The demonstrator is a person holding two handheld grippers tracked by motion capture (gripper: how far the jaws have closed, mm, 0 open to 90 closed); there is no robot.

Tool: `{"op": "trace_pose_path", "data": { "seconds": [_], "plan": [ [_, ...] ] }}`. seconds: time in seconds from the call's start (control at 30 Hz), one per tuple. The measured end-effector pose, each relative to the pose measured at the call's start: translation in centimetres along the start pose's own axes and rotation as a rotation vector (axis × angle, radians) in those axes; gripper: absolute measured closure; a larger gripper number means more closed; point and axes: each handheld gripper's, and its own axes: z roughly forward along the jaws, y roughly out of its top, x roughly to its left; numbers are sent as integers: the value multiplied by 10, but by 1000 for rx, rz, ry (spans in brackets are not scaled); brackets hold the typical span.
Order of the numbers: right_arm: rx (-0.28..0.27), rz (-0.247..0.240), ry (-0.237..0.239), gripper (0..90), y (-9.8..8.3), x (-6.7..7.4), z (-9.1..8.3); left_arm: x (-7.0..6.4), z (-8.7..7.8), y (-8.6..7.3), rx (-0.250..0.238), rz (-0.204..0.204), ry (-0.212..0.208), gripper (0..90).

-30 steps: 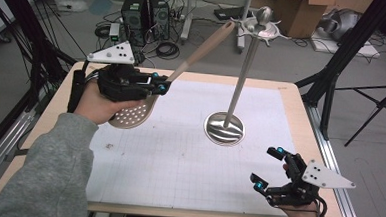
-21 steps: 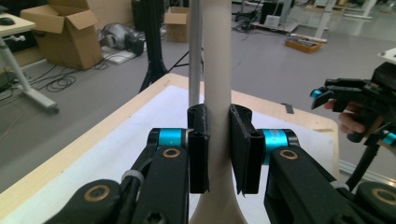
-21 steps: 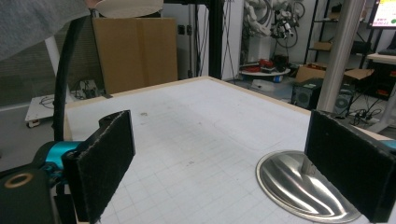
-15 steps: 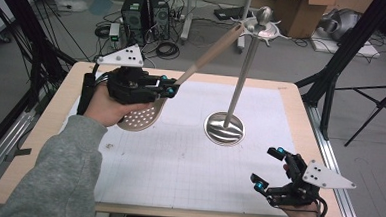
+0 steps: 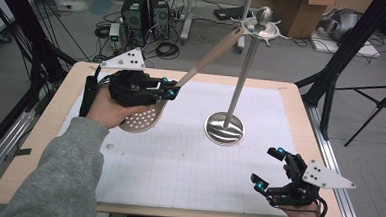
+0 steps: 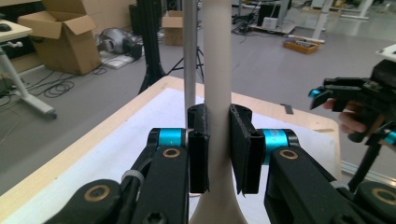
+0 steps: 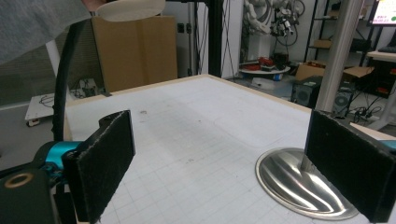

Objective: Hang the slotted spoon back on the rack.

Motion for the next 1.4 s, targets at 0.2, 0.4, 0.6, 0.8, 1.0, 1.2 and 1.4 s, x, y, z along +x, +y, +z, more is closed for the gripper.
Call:
{"op": "trace_pose_path", "data": {
  "seconds": [0.2, 0.4, 0.6, 0.8, 1.0, 1.2, 1.4],
  "plan": [
    [-2, -3, 6, 74, 0, 1, 0, 2, -1, -1, -1, -9, 16, 779],
    [-4, -2, -3, 74, 0, -1, -1, 3, -1, -2, 6, -5, 16, 779],
    [-4, -3, 0, 74, 0, 0, 0, 2, 2, -4, 2, -1, 12, 779],
    [-7, -3, 0, 74, 0, -1, -1, 4, 3, -5, 9, 0, 9, 779],
    [-6, 0, 0, 74, 0, 0, -2, 3, 4, -6, 6, -3, 7, 779],
    [-6, 3, -1, 74, 0, 0, -2, 3, 4, -6, 6, -7, 6, 779],
    [-5, -1, 0, 74, 0, -1, -2, 3, 4, -7, 6, -10, 5, 779]
  ]
}}
